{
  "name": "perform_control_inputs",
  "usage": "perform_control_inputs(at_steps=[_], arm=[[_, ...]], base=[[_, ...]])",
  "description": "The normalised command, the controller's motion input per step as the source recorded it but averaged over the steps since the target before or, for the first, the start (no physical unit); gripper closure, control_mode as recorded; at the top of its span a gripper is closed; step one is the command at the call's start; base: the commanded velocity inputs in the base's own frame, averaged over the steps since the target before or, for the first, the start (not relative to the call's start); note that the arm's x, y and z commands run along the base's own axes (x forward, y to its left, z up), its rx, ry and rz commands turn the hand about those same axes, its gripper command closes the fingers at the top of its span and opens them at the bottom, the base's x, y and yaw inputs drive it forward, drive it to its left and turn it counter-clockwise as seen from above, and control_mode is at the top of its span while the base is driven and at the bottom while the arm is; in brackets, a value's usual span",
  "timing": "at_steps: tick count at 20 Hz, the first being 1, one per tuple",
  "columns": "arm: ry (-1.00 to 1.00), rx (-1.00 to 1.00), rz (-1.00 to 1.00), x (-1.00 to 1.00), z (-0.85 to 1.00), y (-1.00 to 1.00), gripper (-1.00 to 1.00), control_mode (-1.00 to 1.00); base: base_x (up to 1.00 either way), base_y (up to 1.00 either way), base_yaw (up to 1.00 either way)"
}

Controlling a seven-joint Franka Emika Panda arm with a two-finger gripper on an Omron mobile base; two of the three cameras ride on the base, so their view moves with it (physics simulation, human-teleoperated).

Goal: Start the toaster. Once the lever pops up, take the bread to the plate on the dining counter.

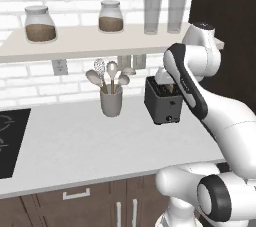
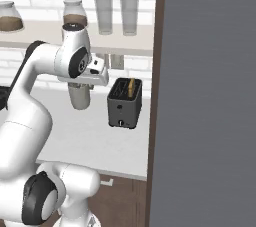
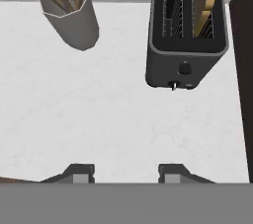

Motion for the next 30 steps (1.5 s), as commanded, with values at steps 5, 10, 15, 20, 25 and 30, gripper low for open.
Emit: perform_control_inputs(at_steps=[5, 10, 15, 20, 25, 30], arm=[[0.0, 0.0, 0.0, 0.0, -0.02, -0.13, -1.0, -1.0], [0.0, 0.0, 0.0, 0.08, -0.15, -0.39, -1.0, -1.0], [0.0, 0.0, 0.0, 0.13, -0.31, -0.35, -1.0, -1.0], [0.0, 0.0, 0.0, 0.18, -0.55, -0.14, 1.0, -1.0], [0.0, 0.0, 0.0, 0.21, -0.52, -0.09, 1.0, -1.0], [0.0, 0.0, 0.0, 0.29, -0.37, -0.04, 1.0, -1.0]], base=[[0.0, 0.0, 0.0], [0.0, 0.0, 0.0], [0.0, 0.0, 0.0], [0.0, 0.0, 0.0], [0.0, 0.0, 0.0], [0.0, 0.0, 0.0]])
